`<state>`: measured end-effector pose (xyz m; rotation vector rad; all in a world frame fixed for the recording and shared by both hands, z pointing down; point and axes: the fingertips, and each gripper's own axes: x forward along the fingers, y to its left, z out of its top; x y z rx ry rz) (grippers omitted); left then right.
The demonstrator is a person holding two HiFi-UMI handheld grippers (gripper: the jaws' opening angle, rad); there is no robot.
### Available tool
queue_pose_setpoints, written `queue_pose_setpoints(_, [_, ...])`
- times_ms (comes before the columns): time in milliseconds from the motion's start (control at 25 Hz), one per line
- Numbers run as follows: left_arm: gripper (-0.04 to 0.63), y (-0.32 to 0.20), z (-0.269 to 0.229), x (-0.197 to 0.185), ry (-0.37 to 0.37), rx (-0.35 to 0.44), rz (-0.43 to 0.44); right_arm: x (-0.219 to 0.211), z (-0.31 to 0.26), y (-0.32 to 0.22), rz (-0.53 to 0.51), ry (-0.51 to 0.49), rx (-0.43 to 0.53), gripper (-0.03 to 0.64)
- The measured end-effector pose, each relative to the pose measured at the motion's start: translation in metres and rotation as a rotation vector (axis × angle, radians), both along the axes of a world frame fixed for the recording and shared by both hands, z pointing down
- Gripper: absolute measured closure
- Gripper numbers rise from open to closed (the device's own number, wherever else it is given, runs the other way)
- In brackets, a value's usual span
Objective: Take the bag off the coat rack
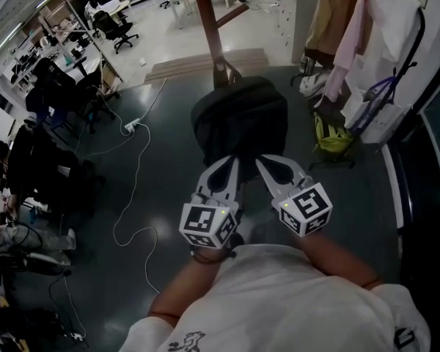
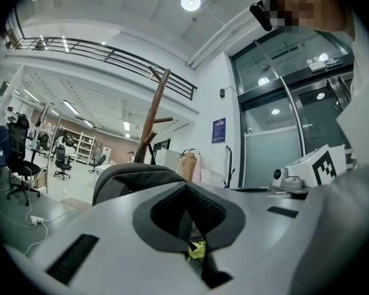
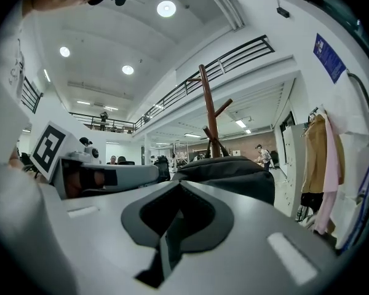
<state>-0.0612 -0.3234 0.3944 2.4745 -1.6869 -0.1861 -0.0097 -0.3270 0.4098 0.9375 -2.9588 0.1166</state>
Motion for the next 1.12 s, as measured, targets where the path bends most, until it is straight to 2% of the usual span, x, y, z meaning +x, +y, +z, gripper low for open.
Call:
queue_pose_setpoints(520, [0.594,-0.058,-0.022,-0.071,-0.017,-0.01,0.102,-0.074,-0.017,-0.054,0.086,-0.021,-0.003,0.62])
queue_pose_setpoints(960, [0.594,-0.08,-0.027,-0.1,-0.01,-0.008,0.204,-0.111,-0.028,-0.078,0.15,-0.024,0.024,0.62])
queue_pose_setpoints(1120, [0.594,-0.087,-0.032,-0.103,-0.007,-0.005,0.222,-0.117,-0.03,-0.087,0.125,-0.011,0.013,0.62])
